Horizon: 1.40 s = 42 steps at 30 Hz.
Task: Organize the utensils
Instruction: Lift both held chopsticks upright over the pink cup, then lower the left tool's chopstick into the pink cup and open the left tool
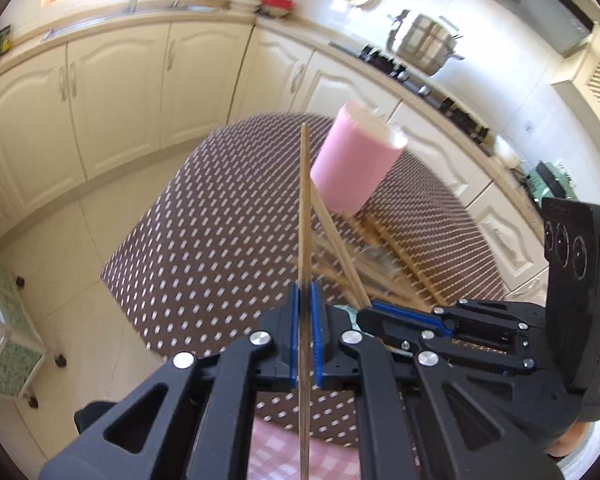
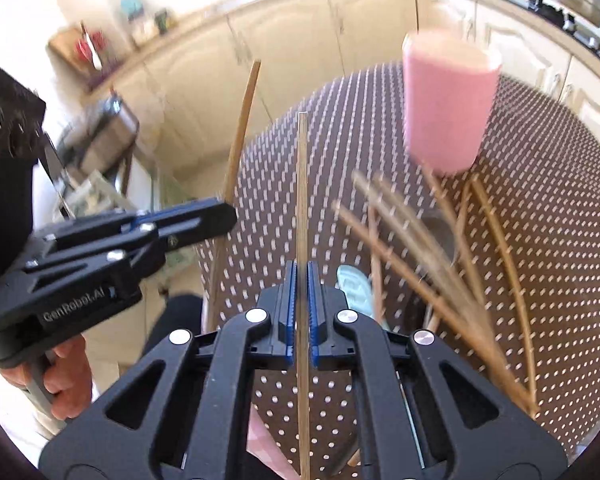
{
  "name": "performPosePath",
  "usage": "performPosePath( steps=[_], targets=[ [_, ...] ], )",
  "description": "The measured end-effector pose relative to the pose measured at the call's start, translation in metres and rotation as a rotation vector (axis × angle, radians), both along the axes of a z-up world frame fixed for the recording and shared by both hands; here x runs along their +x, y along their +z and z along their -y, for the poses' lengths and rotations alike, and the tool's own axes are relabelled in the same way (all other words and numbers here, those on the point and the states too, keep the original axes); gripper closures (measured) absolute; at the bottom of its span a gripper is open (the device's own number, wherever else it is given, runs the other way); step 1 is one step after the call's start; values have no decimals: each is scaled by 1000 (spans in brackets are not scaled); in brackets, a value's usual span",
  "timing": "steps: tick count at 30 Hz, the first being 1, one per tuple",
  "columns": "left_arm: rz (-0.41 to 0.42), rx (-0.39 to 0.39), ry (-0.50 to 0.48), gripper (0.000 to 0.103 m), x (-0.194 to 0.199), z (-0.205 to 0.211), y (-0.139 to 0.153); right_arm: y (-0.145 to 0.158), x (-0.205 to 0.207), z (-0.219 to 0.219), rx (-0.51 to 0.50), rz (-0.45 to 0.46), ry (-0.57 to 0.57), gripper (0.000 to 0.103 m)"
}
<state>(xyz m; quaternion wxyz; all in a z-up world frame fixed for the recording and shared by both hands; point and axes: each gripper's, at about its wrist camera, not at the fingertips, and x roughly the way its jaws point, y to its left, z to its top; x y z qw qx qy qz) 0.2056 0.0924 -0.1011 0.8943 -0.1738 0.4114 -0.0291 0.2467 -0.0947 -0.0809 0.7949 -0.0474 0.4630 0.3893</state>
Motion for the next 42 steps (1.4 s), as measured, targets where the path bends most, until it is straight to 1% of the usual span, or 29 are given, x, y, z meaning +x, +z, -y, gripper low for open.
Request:
performPosePath(
  steps=[1,4,7,11,12,15,19,20,22,27,30,32,35,38,42],
  targets=[
    [15,5,-5,97,1,3,6,7,2,5,31,9,-8,97],
    [62,16,-21,97,8,11,26,27,7,20,94,83,-45,97],
    [109,33,-29,97,19,18,45,46,17,34,165,139,-83,97],
    [183,57,-45,97,38,29,73,68,31,40,240,233,-136,97],
    [211,62,-49,97,44,31,81,72,33,34,251,259,-151,97],
    [288,95,-48,97,61,39,100,86,52,37,296,333,-200,97],
    [387,120,-39,97,91,47,122,102,86,47,363,381,-249,97],
    [408,120,-36,97,99,48,126,104,91,49,371,400,-262,97],
    [453,87,-28,97,113,48,132,110,106,51,407,444,-307,97],
    [561,60,15,97,140,50,137,114,129,56,479,523,-376,97],
    [590,58,55,97,154,50,135,116,138,57,519,564,-408,97],
    [617,42,78,97,160,47,134,116,146,58,548,579,-426,97],
    [642,55,105,97,167,43,131,116,153,55,560,610,-444,97],
    [624,97,102,97,176,45,122,108,162,52,560,614,-462,97],
    [584,105,90,97,180,43,104,93,169,48,551,606,-472,97]
  ],
)
